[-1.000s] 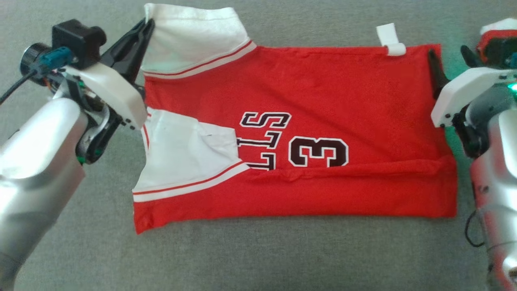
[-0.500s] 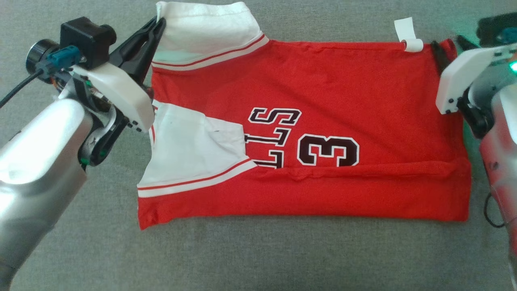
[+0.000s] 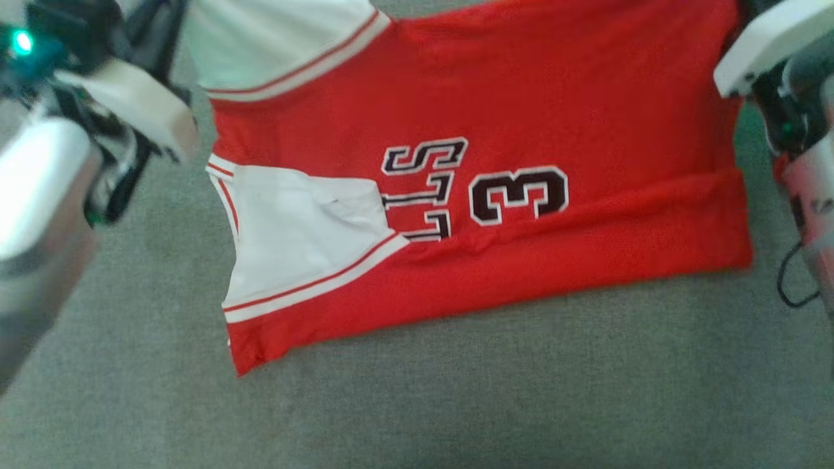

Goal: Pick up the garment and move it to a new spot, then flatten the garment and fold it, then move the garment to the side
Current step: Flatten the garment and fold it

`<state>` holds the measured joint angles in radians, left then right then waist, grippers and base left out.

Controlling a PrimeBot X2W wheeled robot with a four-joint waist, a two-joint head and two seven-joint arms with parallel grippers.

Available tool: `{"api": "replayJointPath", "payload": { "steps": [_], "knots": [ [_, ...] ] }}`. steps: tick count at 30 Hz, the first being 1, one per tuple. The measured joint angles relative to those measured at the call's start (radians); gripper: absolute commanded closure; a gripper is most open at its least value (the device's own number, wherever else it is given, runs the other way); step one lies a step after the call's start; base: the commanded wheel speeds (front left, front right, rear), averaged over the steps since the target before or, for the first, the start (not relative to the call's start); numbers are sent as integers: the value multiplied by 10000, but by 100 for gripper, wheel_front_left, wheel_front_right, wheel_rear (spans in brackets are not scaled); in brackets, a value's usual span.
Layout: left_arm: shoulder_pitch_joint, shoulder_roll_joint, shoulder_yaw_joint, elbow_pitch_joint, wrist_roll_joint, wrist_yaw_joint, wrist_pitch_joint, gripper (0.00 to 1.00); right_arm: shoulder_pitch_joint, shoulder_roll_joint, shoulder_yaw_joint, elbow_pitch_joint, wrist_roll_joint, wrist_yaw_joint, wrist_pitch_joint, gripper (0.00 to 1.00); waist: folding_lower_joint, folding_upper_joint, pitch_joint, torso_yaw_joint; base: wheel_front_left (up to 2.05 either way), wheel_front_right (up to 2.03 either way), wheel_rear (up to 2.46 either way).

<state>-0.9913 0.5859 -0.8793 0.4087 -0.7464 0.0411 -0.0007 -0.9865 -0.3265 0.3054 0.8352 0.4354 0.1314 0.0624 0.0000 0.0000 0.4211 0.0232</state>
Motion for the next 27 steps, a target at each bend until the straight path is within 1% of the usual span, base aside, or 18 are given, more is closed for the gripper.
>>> {"api": "replayJointPath", "payload": {
  "steps": [1,4,5,11,14,18,20,23,27],
  "knots": [
    [-217,-8,4,174,186,-4,-171,100,-125,19,35,-40,205,0,-73,100,1,0,34,-33,0,0,0],
    [-894,-186,69,788,303,-69,-558,100,-404,90,104,-159,686,0,-397,100,0,0,154,-119,0,0,0],
    [-1288,-389,88,1271,470,-75,-830,100,-605,107,136,-161,888,0,-706,100,1,0,236,-158,0,0,0],
    [-2423,-922,157,2685,1127,-90,-1977,100,-1303,236,180,81,1294,0,-1726,100,2,0,344,-211,0,0,0],
    [-2730,-1172,173,3175,1212,-196,-2174,100,-1388,303,585,188,1505,0,-1887,100,0,0,273,-206,0,0,0],
    [-2537,-1440,94,3705,1177,-585,-2270,100,-1326,226,1189,224,2011,0,-1935,100,0,0,112,-159,0,0,0],
    [-2329,-1465,71,3833,1118,-740,-2309,100,-1234,23,1603,221,2125,0,-1854,100,0,0,11,-117,0,0,0],
    [-1873,-1498,21,3939,840,-1045,-2293,100,-879,-336,2017,176,2606,0,-1674,100,0,0,-183,-25,0,0,0],
    [-1220,-1396,-236,3774,677,-1271,-2034,100,-189,-828,2819,-130,3233,0,-1306,100,-1,0,-491,108,0,0,0]
  ]
}}
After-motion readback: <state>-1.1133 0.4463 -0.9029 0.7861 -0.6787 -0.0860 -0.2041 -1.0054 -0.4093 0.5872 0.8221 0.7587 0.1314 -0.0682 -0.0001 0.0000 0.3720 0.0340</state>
